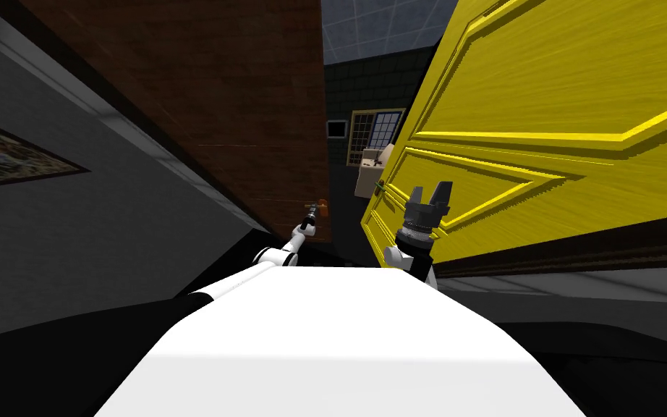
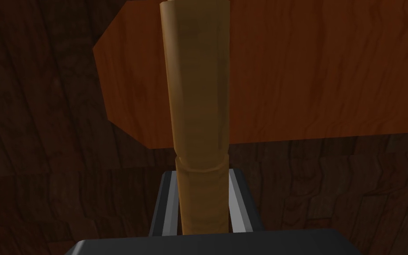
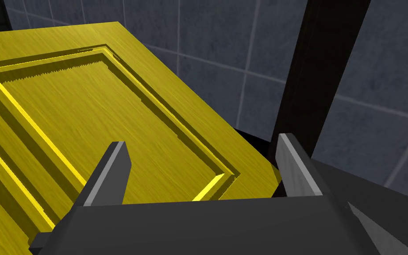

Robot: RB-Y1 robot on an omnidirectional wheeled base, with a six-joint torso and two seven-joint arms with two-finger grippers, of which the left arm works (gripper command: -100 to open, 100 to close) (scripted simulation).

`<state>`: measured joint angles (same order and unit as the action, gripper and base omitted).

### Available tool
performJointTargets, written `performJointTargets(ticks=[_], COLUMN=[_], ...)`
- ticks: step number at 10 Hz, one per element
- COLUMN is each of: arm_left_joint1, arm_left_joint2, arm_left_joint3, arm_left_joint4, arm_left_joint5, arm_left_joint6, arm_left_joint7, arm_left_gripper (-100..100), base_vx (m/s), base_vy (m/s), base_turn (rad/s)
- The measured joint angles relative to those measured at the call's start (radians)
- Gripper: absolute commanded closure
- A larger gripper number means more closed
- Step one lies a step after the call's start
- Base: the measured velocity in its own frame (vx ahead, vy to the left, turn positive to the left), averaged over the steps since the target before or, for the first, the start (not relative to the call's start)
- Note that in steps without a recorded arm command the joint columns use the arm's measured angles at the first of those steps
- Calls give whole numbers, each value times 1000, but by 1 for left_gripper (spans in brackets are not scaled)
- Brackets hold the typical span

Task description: Push the door open

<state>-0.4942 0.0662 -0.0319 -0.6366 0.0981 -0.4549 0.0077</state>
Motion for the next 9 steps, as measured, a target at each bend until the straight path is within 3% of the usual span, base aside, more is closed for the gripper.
performJointTargets(ticks=[1,2,3,5,6,8,9], arm_left_joint1=[-7,-3,17,5,20,10,-24], arm_left_joint2=[3,12,17,24,23,34,37], arm_left_joint3=[15,26,38,49,57,73,91], arm_left_joint4=[19,14,-21,-8,-30,3,67], arm_left_joint5=[4,8,10,14,16,22,28], arm_left_joint6=[-15,-15,-2,-4,7,-5,-32], arm_left_joint7=[-8,-9,-15,-17,-21,-20,-25], arm_left_gripper=[100,100,100,100,100,100,100], base_vx=[182,164,117,79,104,146,94], base_vy=[-166,-180,-90,-34,-93,-155,-87], base_turn=[65,97,58,4,46,102,31])
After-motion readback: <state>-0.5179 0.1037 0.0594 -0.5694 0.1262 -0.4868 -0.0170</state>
